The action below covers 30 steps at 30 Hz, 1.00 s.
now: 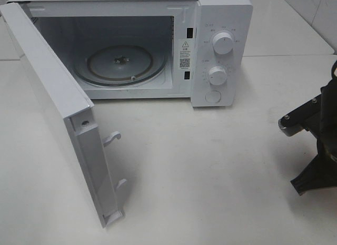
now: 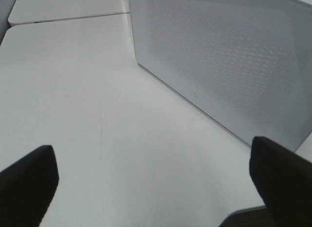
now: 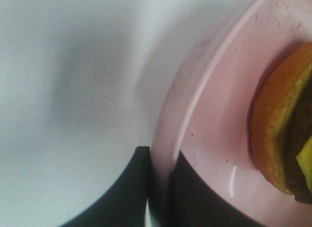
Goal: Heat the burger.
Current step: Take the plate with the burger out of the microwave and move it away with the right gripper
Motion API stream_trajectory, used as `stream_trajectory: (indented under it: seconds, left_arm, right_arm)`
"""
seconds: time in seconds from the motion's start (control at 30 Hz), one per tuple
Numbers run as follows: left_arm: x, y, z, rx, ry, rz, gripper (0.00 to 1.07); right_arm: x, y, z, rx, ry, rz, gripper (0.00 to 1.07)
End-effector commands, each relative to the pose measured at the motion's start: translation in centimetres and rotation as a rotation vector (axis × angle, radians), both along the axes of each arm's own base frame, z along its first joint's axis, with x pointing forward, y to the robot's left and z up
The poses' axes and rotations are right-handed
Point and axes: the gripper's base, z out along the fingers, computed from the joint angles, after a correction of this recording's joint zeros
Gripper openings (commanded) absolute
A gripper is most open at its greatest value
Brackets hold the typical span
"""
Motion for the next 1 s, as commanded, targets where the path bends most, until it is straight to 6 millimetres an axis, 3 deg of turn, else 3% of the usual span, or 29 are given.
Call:
stream_trajectory:
  seconds: [0.03, 0.43, 0.6, 0.67, 0.7, 0.77, 1.0]
  left_arm:
    - [-0.2, 0.0, 0.0, -0.009, -0.028, 0.001, 1.00]
    - [-0.2, 0.0, 0.0, -0.009, -0.028, 0.001, 1.00]
    - [-0.2, 0.0, 0.0, -0.009, -0.028, 0.001, 1.00]
    - [-0.2, 0.0, 0.0, -0.009, -0.028, 0.001, 1.00]
    - [-0.2, 0.0, 0.0, -0.009, -0.028, 0.001, 1.00]
    - [-0.2, 0.0, 0.0, -0.009, -0.028, 0.001, 1.00]
    - [-0.2, 0.0, 0.0, -0.009, -0.028, 0.001, 1.00]
  right_arm:
    - [0.8, -1.0, -0.7, -0.047, 0.004, -0.028, 0.03]
    - [2.1, -2.0, -3.4, -0.075, 0.036, -0.109, 0.11]
    - [2.3, -1.9, -3.9, -0.074, 0.040, -0.121, 0.26]
    - [2.4, -1.9, -3.6, -0.088, 0.039, -0.127, 0.39]
    - [2.4, -1.9, -3.6, -0.088, 0.039, -0.127, 0.39]
    - [2.6, -1.8, -3.3, -0.101, 0.058, -0.132, 0.50]
    - [2.5, -1.2, -2.2, -0.026, 0.102, -0.101, 0.55]
